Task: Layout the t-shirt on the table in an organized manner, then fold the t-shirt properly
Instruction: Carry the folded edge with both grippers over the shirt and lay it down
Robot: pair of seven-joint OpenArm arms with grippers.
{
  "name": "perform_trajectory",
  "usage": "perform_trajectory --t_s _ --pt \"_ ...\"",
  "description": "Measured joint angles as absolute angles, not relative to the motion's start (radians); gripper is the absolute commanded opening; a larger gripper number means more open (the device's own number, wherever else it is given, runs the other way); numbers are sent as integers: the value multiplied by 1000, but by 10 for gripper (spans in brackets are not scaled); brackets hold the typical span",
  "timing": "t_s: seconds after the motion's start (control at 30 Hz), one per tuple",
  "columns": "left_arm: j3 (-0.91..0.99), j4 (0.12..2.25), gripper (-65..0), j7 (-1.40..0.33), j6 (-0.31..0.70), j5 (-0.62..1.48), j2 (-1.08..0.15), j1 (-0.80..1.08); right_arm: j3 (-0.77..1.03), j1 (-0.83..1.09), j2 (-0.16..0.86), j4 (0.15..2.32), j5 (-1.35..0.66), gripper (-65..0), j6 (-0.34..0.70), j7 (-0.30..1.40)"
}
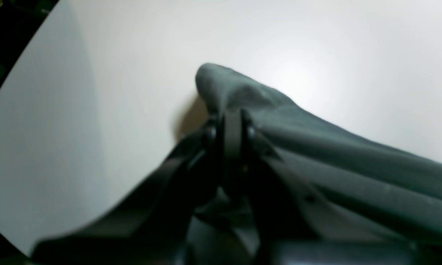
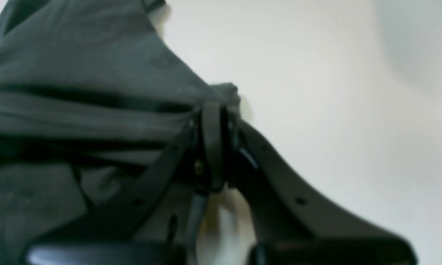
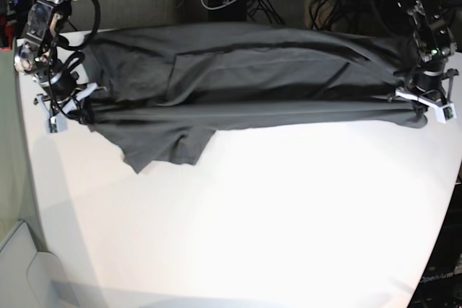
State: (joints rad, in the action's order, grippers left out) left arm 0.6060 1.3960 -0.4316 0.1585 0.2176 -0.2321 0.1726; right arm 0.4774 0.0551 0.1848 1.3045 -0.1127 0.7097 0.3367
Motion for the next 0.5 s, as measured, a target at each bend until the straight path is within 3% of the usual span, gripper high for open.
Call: perform_trajectory --t_s 0.1,0.37,0.43,0.5 --pt "606 1396 -641 -516 157 218 -232 176 477 64 186 1304 -113 -606 710 337" --pt "606 1403 -629 -629 151 218 -233 176 477 81 186 1307 -112 -446 706 330" --pt "606 1409 -579 -658 150 218 -234 176 478 78 186 1307 -112 -427 706 333" --pt "606 1409 -478 -667 150 219 -235 175 481 79 186 1307 -112 -407 706 333"
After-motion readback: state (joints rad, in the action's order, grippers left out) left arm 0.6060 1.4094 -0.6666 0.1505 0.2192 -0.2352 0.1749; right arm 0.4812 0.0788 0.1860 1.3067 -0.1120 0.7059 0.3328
